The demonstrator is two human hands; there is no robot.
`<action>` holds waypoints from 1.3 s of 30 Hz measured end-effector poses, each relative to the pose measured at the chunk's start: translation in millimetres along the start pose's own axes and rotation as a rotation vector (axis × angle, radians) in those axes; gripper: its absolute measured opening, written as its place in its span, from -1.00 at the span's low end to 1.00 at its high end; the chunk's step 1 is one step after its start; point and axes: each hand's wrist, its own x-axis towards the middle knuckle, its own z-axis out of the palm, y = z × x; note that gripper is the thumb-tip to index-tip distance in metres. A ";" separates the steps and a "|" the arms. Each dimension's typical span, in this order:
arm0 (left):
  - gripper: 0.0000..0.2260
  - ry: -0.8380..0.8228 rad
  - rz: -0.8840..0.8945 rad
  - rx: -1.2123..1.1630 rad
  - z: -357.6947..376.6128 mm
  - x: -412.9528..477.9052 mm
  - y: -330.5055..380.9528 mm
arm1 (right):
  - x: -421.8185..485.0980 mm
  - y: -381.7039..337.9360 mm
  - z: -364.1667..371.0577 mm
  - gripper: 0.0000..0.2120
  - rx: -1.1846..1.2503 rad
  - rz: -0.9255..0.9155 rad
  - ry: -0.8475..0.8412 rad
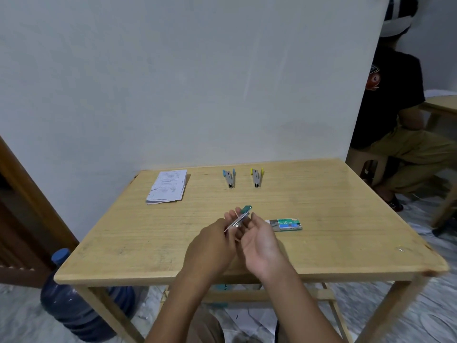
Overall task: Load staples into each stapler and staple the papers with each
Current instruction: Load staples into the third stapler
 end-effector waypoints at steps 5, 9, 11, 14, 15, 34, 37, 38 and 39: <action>-0.81 0.051 0.066 0.325 -8.0 10.7 7.9 | 3.4 7.6 2.6 -0.65 0.248 0.047 0.049; -0.74 -0.032 0.029 -0.215 -10.7 23.8 -3.9 | 0.3 1.4 -3.7 -0.78 0.108 -0.077 0.061; -0.72 -0.164 -0.105 -0.646 -10.9 23.5 -8.1 | -3.1 -10.4 -8.5 -0.80 -0.017 -0.237 0.080; -0.74 -0.316 -0.214 -1.023 -5.4 23.1 -18.2 | -5.2 -35.9 -16.9 -0.79 -0.374 -0.486 0.114; -0.75 -0.353 -0.238 -1.090 -2.3 24.2 -21.6 | -4.7 -44.7 -19.9 -0.77 -0.504 -0.549 0.136; -0.81 -0.511 -0.323 -1.689 36.1 49.6 -49.5 | 18.9 -52.8 -45.1 -0.57 -1.883 -0.675 0.002; -0.82 -0.507 -0.331 -1.704 36.1 49.2 -50.5 | 12.0 -43.2 -33.7 -0.52 -2.076 -0.642 -0.008; -0.82 -0.506 -0.331 -1.704 36.5 49.0 -50.8 | 10.8 -42.1 -31.4 -0.51 -2.120 -0.648 -0.016; -0.82 -0.506 -0.330 -1.701 36.7 49.1 -51.3 | 8.6 -42.1 -28.5 -0.50 -2.160 -0.651 -0.022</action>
